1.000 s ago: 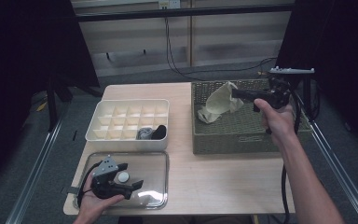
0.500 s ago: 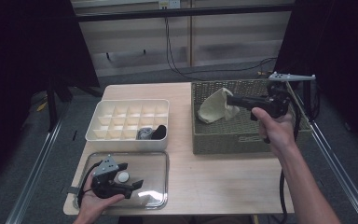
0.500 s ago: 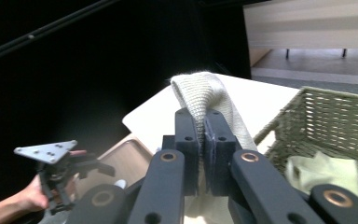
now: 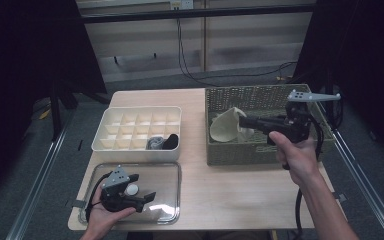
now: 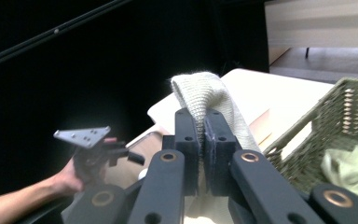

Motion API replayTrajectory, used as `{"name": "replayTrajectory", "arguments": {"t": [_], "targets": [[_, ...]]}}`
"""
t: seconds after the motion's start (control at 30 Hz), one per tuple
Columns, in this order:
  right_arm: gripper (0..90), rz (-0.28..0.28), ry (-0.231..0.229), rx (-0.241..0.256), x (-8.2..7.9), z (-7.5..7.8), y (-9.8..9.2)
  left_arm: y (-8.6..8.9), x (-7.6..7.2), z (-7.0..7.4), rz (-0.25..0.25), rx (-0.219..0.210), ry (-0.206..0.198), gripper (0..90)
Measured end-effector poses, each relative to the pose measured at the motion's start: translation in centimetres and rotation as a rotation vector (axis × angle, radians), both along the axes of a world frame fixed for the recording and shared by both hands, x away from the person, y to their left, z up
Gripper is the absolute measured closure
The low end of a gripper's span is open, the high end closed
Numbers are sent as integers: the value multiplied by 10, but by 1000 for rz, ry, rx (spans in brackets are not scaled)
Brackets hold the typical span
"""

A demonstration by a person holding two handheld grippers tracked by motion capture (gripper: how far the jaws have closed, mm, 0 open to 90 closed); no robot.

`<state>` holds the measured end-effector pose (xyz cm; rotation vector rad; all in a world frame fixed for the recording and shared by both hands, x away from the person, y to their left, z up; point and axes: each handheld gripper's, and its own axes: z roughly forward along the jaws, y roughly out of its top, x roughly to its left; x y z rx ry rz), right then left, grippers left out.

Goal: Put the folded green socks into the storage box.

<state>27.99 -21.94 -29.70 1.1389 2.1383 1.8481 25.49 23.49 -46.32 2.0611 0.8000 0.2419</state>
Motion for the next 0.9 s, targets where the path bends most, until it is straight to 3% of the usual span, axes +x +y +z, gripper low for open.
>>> {"name": "replayTrajectory", "arguments": {"t": [0.17, 0.43, 0.77, 0.9], "targets": [[862, 22, 18, -7, -11, -10, 6, -8, -2, 0, -27, 3, -1, 95], [862, 39, 59, -1, -20, -38, 17, -17, 1, 5, -2, -42, 3, 137], [862, 52, 110, 2, -26, -73, 25, -35, 2, 11, -83, -28, -4, 341], [862, 61, 148, -14, -27, -91, 29, -47, 5, 13, -125, -52, -11, 427]]}}
